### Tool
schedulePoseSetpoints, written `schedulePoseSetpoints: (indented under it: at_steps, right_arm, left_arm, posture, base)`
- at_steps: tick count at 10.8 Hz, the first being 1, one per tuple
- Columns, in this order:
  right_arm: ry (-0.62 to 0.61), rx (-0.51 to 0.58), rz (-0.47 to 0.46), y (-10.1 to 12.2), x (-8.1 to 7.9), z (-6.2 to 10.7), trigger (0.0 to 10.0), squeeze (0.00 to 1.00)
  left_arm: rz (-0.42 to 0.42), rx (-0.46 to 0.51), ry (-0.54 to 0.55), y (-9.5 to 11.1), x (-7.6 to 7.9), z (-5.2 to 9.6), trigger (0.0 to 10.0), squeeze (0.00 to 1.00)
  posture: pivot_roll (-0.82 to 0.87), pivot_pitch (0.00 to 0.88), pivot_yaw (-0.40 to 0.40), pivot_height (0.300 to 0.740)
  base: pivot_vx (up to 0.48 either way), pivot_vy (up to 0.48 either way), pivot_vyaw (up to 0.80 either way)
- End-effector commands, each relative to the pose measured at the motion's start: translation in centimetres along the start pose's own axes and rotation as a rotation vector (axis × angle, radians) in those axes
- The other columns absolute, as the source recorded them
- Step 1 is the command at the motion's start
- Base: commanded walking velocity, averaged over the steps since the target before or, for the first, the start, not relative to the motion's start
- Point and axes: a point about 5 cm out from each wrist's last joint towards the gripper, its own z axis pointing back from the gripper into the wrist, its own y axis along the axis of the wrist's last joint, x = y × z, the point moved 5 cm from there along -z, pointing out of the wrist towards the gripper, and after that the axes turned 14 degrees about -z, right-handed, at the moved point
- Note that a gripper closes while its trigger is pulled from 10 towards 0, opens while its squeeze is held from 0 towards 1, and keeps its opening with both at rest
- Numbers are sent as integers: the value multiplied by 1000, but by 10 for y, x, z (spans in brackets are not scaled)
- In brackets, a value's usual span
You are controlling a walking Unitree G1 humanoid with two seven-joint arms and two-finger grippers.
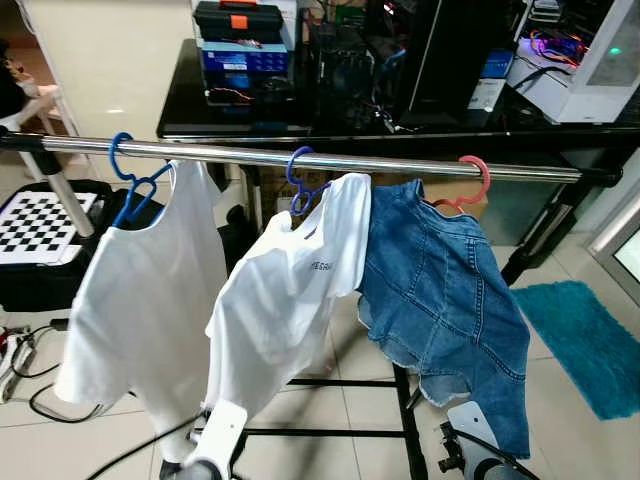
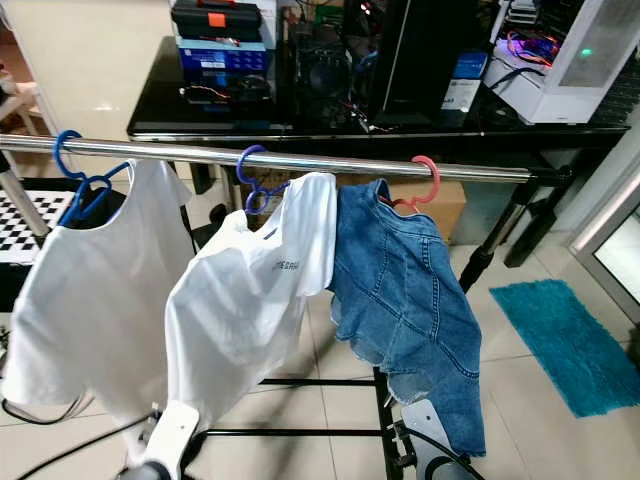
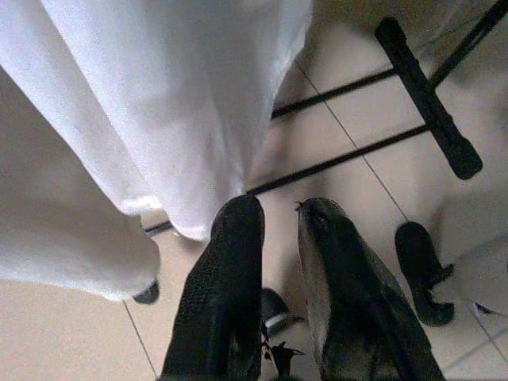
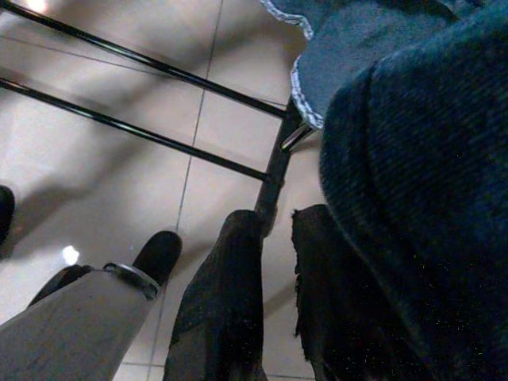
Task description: Hang hanger
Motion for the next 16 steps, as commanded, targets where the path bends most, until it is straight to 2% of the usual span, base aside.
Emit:
schedulePoseSetpoints:
  at_steps: [1,4,5,7,8,9,11,14,16]
  right_arm:
    - [8,21,6,5,-1,-1,10000,0]
    - [16,17,10,2,-2,0,10000,0]
    - [11,18,11,2,1,1,10000,0]
    - [2,36,-1,5,0,1,10000,0]
    - [14,65,-15,10,-6,-1,10000,0]
    - [12,91,-1,15,-8,-1,10000,0]
    - [4,175,-52,31,-11,-2,10000,0]
    - [21,132,-40,17,-15,-1,10000,0]
    - [1,145,-39,22,-6,0,10000,0]
  left_arm:
    - [19,-25,-7,-7,4,2,10000,0]
    - [18,-56,-2,-16,3,5,10000,0]
    - [0,-48,-2,-13,3,4,10000,0]
    - [-41,-22,1,-6,2,2,10000,0]
    - [-57,-6,-3,0,2,-1,10000,0]
    - [-61,2,-2,3,1,-2,10000,0]
    - [-57,48,-10,16,3,-5,10000,0]
    - [-103,103,-35,29,10,-8,10000,0]
    - [-130,150,-36,41,9,-9,10000,0]
  posture:
    - [163,69,-76,740]
    - [162,78,-74,740]
    - [163,76,-71,740]
    - [154,67,-62,740]
    - [143,70,-54,740]
    - [131,78,-48,740]
    - [111,102,-37,740]
    - [115,102,-38,740]
    - [99,81,-11,740]
  base:
    - [0,0,0]
    - [0,0,0]
    - [0,0,0]
    - [0,0,0]
    - [0,0,0]
    - [0,0,0]
    - [0,0,0]
    - [0,0,0]
    - [0,0,0]
